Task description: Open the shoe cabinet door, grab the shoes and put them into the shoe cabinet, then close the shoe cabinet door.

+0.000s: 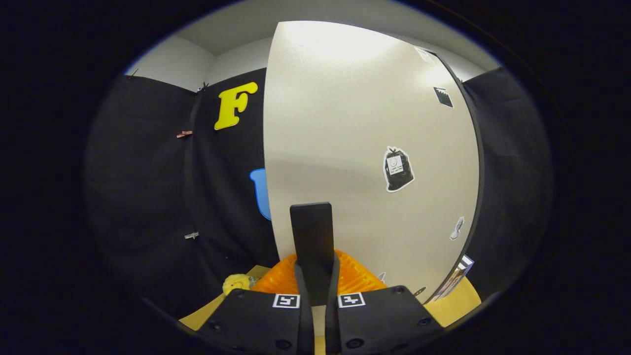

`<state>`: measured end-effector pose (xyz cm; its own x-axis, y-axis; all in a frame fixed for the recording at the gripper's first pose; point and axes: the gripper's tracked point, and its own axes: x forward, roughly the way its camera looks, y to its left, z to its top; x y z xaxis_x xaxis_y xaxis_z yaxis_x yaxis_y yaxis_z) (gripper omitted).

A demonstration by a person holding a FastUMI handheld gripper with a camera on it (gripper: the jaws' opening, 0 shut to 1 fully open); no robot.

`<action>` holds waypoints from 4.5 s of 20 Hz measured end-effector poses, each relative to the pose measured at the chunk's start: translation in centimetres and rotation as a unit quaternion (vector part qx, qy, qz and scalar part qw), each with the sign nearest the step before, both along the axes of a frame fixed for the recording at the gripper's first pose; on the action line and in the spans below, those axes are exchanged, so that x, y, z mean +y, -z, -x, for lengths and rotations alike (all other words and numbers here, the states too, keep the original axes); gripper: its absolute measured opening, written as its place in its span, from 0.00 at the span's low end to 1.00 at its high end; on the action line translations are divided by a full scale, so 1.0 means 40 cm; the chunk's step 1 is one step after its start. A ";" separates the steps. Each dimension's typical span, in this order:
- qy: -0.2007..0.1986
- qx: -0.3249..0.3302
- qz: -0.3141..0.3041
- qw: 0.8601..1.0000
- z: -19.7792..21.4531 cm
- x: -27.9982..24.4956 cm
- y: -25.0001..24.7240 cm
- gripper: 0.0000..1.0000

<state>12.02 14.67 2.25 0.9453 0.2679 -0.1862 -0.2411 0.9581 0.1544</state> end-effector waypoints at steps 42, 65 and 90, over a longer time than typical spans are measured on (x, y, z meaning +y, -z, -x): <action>0.031 -0.014 -0.055 0.998 0.230 -0.749 0.017 0.09; 0.112 0.108 -0.065 0.986 0.635 -0.558 0.273 0.98; -0.054 0.362 0.070 0.928 0.462 -0.092 1.146 0.98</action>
<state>-6.46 11.00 -43.59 0.5277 0.2781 -0.8026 -0.2176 0.9576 0.1887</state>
